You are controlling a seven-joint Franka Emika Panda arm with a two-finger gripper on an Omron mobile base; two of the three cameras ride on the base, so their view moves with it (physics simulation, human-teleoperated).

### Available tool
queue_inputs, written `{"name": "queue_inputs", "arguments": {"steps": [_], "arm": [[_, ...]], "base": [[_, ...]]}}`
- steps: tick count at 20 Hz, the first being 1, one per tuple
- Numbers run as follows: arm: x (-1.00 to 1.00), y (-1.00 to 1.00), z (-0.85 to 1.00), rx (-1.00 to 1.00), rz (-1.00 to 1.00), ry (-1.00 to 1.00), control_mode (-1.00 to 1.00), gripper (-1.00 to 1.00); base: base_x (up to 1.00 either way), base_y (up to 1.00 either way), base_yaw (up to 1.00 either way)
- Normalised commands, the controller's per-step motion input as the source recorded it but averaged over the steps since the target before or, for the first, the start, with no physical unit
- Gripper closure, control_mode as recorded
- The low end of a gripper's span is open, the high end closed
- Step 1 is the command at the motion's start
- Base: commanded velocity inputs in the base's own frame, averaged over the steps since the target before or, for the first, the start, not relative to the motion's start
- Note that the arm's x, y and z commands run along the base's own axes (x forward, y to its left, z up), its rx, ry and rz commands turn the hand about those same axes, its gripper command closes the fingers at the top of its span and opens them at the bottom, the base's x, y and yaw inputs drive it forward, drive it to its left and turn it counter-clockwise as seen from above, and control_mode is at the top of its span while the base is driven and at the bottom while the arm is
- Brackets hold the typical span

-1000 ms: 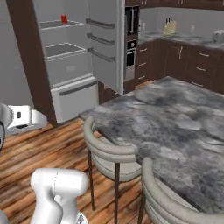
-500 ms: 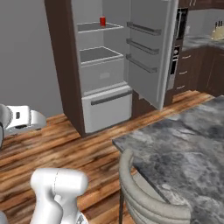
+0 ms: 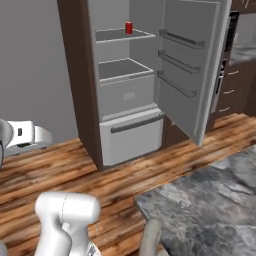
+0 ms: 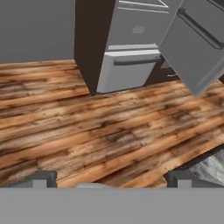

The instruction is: Open the fridge, grab two sodas, and place both sodas inside the bowl with ice on the dining counter.

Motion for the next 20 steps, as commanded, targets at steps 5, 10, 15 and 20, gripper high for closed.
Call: {"name": "queue_inputs", "arguments": {"steps": [5,10,15,20], "arm": [[0.00,0.00,0.00,0.00,0.00,0.00,1.00,-1.00],[0.00,0.00,0.00,0.00,0.00,0.00,1.00,-1.00],[0.00,0.00,0.00,0.00,0.00,0.00,1.00,-1.00],[0.00,0.00,0.00,0.00,0.00,0.00,1.00,-1.00]], "base": [[0.88,-0.02,0.12],[0.55,-0.26,0.08],[0.94,-0.03,0.02],[1.00,0.40,-0.01]]}}
